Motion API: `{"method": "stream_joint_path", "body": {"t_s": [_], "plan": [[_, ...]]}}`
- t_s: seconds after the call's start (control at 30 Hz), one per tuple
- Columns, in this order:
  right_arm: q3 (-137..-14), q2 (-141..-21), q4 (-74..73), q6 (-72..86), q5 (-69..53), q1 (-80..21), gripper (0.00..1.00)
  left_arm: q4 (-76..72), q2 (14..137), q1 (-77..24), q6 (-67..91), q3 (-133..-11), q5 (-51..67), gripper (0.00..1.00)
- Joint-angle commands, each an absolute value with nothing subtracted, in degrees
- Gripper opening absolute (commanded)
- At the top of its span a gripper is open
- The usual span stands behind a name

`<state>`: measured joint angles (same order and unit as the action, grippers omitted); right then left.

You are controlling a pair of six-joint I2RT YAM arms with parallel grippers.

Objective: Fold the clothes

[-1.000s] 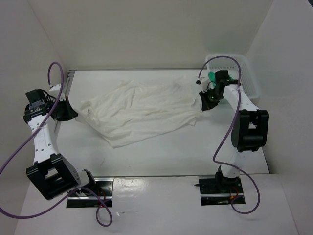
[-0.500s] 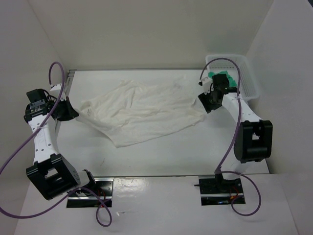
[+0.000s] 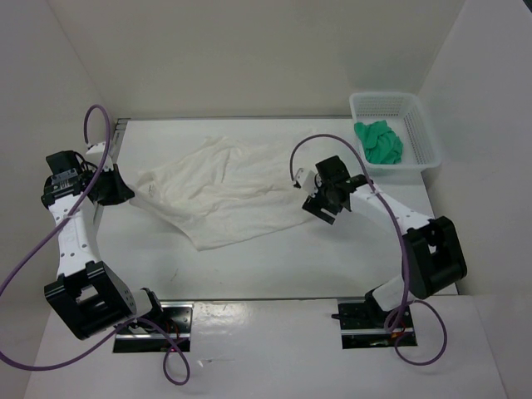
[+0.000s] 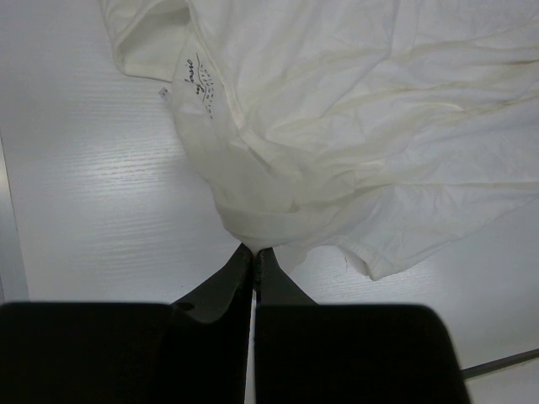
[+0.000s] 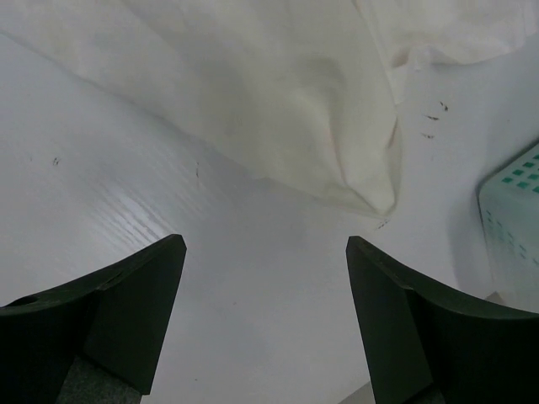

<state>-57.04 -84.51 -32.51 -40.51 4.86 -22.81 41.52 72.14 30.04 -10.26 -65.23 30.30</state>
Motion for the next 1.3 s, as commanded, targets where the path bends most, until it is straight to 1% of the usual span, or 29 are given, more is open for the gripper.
{"method": "stream_joint_path", "body": {"t_s": [0.0, 0.27, 0.4, 0.57, 0.67, 0.7, 0.73, 0.8, 0.87, 0.93, 1.03, 1.07, 1.17, 1.27], "plan": [[-56.34, -86.21, -27.78, -43.59, 8.61, -25.48, 0.85, 40.52, 72.07, 29.71, -9.76, -64.95, 31.11, 0.0], [-55.81, -92.63, -24.09, -44.82, 11.16, -30.49, 0.85, 40.52, 72.07, 29.71, -9.76, -64.42, 31.11, 0.0], [-55.81, -96.49, -22.5, -45.35, 11.78, -31.03, 0.85, 40.52, 72.07, 29.71, -9.76, -64.42, 31.11, 0.0], [-55.81, -98.35, -21.97, -45.35, 10.63, -31.55, 0.85, 40.52, 72.07, 29.71, -9.76, -64.42, 30.59, 0.0], [-55.81, -99.58, -21.45, -45.35, 10.11, -31.55, 0.8, 40.52, 72.07, 29.71, -9.76, -64.42, 30.59, 0.0], [-55.81, -100.36, -20.92, -45.35, 10.11, -31.55, 0.78, 40.52, 72.07, 29.71, -9.76, -64.42, 30.59, 0.0], [-55.81, -101.24, -20.92, -45.35, 10.11, -31.55, 0.71, 40.52, 72.07, 29.71, -9.76, -64.42, 30.59, 0.0], [-57.38, -102.3, -21.7, -44.83, 9.23, -31.55, 0.64, 40.52, 72.07, 29.71, -9.76, -64.42, 30.59, 0.0], [-59.4, -104.06, -23.37, -43.78, 8.53, -31.55, 0.37, 40.52, 72.07, 29.71, -9.76, -64.42, 30.59, 0.0], [-59.94, -104.67, -23.9, -43.77, 8.0, -32.07, 0.26, 40.52, 72.07, 29.71, -9.76, -64.42, 30.59, 0.0], [-60.64, -103.63, -27.14, -43.77, 5.9, -32.61, 0.14, 40.52, 72.07, 29.71, -9.76, -64.42, 30.59, 0.0], [-61.25, -102.23, -28.29, -43.77, 3.28, -33.13, 0.1, 40.52, 72.07, 29.71, -9.76, -64.42, 30.59, 0.0], [-63.88, -98.36, -33.12, -43.77, -1.13, -35.06, 0.06, 40.52, 72.07, 29.71, -9.76, -64.42, 30.59, 0.0], [-66.17, -94.33, -37.51, -42.63, -4.99, -38.57, 0.06, 40.52, 72.07, 29.71, -9.76, -64.42, 30.59, 0.0]]}}
